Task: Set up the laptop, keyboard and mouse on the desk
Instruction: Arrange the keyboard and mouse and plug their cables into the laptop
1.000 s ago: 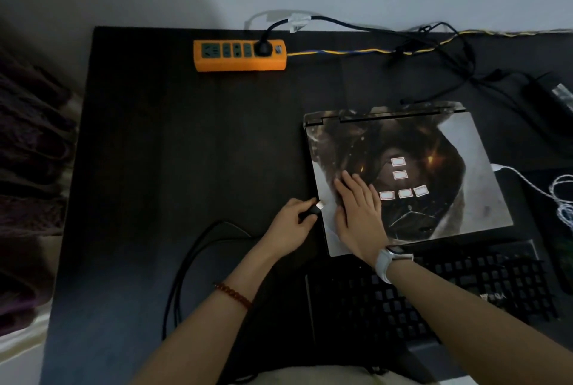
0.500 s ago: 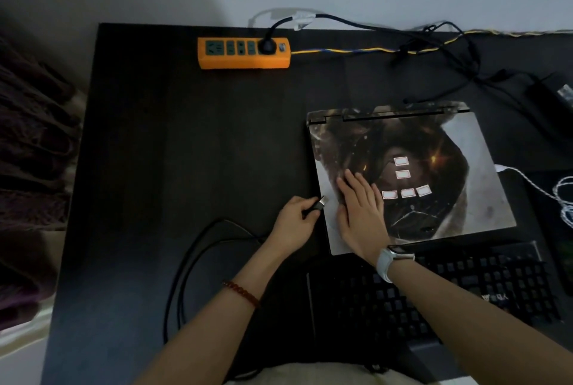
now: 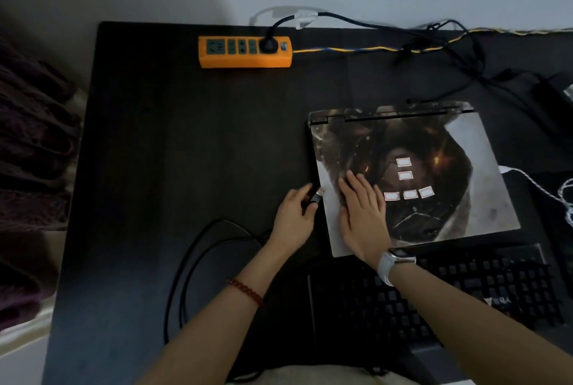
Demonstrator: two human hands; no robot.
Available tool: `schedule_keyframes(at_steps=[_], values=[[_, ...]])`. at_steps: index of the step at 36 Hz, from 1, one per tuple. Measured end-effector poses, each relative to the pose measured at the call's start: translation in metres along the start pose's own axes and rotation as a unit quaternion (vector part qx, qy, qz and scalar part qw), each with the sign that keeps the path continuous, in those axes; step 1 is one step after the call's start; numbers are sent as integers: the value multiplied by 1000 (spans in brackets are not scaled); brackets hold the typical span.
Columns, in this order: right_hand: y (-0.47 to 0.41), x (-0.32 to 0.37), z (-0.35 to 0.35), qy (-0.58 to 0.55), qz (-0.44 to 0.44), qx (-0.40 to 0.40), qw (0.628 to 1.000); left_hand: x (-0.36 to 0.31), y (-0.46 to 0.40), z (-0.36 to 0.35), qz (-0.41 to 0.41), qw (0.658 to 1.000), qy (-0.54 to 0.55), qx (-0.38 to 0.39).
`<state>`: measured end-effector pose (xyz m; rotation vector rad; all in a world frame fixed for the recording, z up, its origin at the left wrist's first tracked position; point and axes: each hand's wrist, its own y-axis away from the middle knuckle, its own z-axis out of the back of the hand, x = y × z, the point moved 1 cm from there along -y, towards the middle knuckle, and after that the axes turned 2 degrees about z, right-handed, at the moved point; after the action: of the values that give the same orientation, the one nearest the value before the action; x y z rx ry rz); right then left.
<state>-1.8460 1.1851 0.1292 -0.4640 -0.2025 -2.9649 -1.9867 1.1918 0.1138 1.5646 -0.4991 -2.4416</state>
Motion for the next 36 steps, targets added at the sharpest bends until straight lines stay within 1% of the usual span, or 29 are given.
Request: schedule_keyframes(at_steps=[2,4,6,8,14,19,30,36], values=[[0,1,0,-2,3,-7,1000,1,1,3,-2,999,-10,-48],[0,1,0,-3,8,-13,1000,3,4,6,-34,996,-44,-71],[0,0,0,-2,10,-17,1000,4,6,8,-83,990,-91,-72],[0,0,0,0,13,-18,1000,6,8,9,-112,983,-129,-69],[0,-2,-4,-2,11,-16,1000,5,8,11,-124,973,-187,-57],[0,-2,-4,3,10,-17,1000,4,4,14,-146,948,-264,-98],[1,-2,-4,12,12,-12,1000,10,0,16,-154,957,-229,-84],[0,-2,-4,13,13,-11,1000,10,7,14,-170,957,-228,-58]])
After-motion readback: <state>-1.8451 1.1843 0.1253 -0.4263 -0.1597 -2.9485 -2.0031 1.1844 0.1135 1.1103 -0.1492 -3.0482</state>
